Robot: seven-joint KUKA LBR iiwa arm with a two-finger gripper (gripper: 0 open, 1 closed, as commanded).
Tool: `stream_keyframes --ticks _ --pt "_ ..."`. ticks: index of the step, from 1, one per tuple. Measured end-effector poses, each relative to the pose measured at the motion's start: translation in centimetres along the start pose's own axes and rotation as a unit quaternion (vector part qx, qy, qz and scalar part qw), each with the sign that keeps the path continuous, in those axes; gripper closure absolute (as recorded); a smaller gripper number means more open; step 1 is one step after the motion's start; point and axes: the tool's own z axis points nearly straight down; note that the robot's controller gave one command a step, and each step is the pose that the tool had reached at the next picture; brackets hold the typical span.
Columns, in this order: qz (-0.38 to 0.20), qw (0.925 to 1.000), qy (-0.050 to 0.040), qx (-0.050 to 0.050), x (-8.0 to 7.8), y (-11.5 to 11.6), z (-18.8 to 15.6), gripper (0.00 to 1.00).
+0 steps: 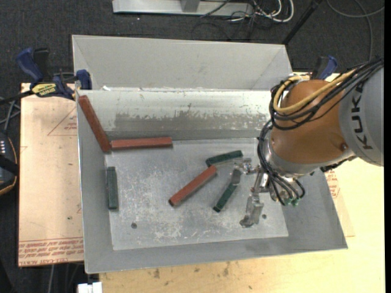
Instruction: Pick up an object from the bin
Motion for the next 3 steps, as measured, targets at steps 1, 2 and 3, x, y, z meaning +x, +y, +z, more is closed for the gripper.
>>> stream_keyframes --ticks 1,2,3 --pt "0.000 1.0000 0.0000 0.000 0.0 0.0 0.0 0.00" --pt "-0.006 1.0000 -0.0033 0.000 -0.4 -0.1 0.5 0.00" --pt "-0.105 0.9945 0.0032 -0.001 0.8 -1.1 4.1 0.00"
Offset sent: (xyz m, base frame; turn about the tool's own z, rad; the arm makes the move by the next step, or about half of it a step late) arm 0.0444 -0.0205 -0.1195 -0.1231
